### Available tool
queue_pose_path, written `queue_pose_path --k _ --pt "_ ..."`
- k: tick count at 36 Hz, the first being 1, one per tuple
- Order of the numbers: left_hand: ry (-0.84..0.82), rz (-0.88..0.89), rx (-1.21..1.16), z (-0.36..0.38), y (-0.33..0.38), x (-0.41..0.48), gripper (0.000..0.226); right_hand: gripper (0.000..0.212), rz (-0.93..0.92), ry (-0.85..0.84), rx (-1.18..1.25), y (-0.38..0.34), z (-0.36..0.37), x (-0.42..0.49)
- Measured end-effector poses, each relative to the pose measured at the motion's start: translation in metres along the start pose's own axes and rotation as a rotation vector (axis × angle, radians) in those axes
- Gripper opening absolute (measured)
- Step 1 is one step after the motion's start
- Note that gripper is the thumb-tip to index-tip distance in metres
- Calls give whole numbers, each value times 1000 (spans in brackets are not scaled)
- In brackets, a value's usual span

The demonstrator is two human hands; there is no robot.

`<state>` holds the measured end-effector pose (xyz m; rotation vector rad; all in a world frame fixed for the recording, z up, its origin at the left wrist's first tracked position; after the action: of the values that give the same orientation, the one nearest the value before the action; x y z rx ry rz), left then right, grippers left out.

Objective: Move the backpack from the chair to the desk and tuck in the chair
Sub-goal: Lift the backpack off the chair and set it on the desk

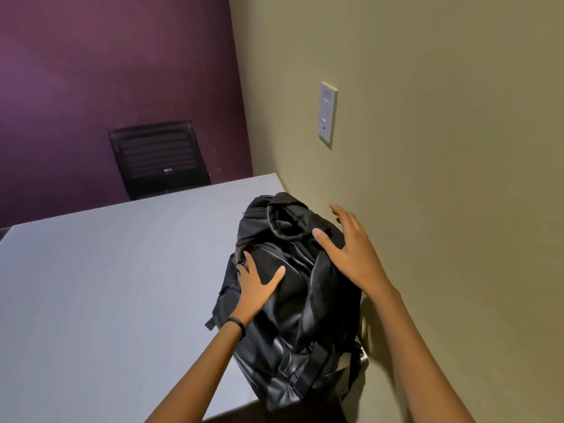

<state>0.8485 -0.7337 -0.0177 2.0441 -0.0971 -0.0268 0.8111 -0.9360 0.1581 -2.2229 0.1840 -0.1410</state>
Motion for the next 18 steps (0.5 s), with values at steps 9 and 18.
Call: queue_pose_path --k 9,18 --pt "-137 -100 -121 33 -19 -14 120 62 5 -134 -247 -8 28 22" --pt "-183 -124 -112 54 -10 9 118 26 37 3 -305 7 3 30"
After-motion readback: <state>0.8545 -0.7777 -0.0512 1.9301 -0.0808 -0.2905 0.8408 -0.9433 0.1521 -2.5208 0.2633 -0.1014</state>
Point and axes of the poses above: each hand's wrist, its own x-axis towards the middle knuckle, its own z-axis out of the palm, y = z × x, the point moved 8 cm from there along x, towards the middle knuckle, and after that the axes turned 14 degrees about z, right-handed, at the moved point
